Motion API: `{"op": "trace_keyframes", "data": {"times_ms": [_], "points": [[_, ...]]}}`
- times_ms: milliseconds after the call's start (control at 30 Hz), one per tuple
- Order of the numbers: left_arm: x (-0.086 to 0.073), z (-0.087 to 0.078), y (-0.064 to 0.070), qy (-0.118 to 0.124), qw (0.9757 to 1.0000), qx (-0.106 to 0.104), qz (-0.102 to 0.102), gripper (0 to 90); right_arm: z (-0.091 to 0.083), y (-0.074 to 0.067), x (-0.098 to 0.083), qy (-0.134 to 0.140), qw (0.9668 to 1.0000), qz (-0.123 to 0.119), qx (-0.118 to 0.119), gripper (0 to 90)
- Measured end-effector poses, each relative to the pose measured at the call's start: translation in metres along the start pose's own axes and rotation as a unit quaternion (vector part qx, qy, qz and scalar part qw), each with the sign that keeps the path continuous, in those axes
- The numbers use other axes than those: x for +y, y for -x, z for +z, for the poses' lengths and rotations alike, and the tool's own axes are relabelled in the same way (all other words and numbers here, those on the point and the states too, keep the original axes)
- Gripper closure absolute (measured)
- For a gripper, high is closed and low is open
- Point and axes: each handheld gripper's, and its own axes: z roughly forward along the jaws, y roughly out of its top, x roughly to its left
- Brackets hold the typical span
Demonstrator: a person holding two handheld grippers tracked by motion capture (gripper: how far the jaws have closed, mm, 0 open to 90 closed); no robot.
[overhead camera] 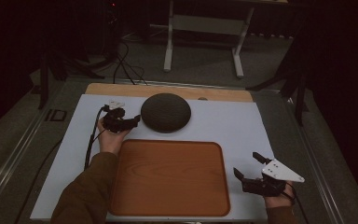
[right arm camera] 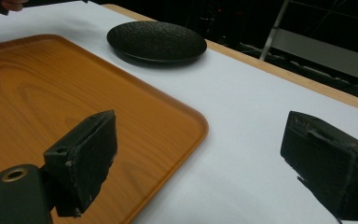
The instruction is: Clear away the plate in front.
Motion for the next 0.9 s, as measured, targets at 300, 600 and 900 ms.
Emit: {"op": "trace_keyframes", "data": {"times_ms": [300, 600, 900], "points": [[0.006, 0.018, 0.002, -0.011, 0.9999, -0.001, -0.007, 28.6, 0.0, 0.0, 0.0, 0.003, 1.0, 0.002, -0.001, 10.5], [0.009, 0.037, 0.005, -0.035, 0.9992, -0.009, -0.017, 32.5, 0.0, 0.001, 0.0, 0.002, 1.0, 0.001, 0.001, 10.5], [0.005, 0.054, 0.007, -0.06, 0.9978, -0.011, -0.026, 38.3, 0.0, 0.001, 0.0, 0.002, 1.0, 0.002, 0.003, 10.5]]}}
